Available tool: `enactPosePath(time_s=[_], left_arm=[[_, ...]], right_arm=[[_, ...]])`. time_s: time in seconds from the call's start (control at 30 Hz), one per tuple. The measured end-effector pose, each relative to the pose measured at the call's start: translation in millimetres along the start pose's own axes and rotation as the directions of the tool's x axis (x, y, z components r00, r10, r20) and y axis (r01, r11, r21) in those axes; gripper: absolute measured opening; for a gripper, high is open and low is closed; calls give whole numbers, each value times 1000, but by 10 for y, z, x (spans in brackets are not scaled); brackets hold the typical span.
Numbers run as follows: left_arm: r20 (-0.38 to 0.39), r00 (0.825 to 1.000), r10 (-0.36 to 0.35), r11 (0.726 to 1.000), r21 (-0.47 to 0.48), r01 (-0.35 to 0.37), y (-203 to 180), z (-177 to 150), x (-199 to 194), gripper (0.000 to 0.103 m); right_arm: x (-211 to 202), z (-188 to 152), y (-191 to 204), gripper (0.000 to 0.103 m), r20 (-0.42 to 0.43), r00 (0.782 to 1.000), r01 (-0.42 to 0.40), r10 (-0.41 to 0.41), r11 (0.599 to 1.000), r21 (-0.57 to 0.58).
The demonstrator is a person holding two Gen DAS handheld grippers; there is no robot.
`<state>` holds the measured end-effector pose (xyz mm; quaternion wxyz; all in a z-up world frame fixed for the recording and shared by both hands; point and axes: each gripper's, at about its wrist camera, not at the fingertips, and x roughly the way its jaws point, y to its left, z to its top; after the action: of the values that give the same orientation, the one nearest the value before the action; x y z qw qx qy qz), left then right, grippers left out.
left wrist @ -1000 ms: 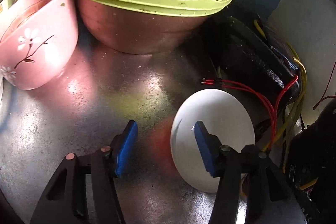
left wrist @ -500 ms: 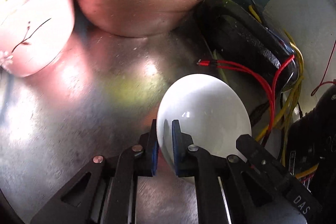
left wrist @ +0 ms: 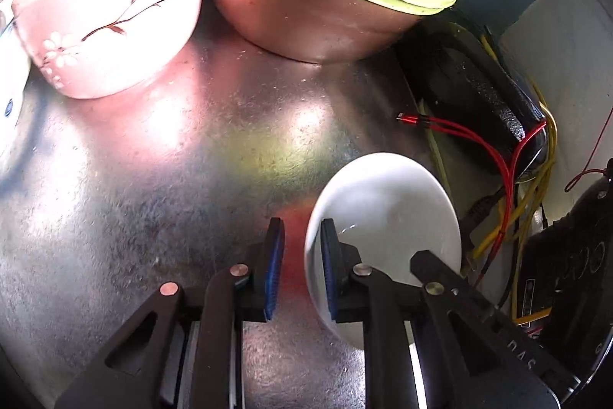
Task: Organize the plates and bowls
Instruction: 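Carry the bowl to the plate stack and nest it against the other bowls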
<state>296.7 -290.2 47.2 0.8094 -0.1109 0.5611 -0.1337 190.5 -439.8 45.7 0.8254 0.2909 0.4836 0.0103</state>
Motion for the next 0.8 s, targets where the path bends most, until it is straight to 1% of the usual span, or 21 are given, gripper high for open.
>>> enactPosePath(time_s=[0.03,0.07,0.1,0.13,0.27,0.37,0.47,0.8], left_arm=[[-4,1000,-10,1000,17,10,-17,15,15,18],[-9,1000,-20,999,32,20,-34,21,15,15],[-8,1000,-17,999,44,18,-51,33,0,13],[-2,1000,-11,999,50,11,-67,24,-29,13],[17,1000,-11,999,41,10,-59,-68,-212,13],[30,1000,-9,999,37,8,-37,-179,-399,13],[44,999,8,999,31,-10,-11,-304,-608,13],[111,991,69,998,-21,-67,230,-678,-1318,13]], right_arm=[[16,3,26,20,5,1000,0,0,1000,-6],[16,-3,46,17,8,1000,5,-5,1000,-19],[9,-14,68,17,13,1000,6,-6,1000,-30],[0,-55,93,17,18,1000,15,-14,999,-43],[-94,-139,172,17,26,1000,8,-6,998,-70],[-212,-217,252,17,31,1000,0,3,996,-89],[-363,-319,360,17,28,1000,-9,12,993,-118],[-597,-657,803,17,-16,998,-67,65,974,-218]])
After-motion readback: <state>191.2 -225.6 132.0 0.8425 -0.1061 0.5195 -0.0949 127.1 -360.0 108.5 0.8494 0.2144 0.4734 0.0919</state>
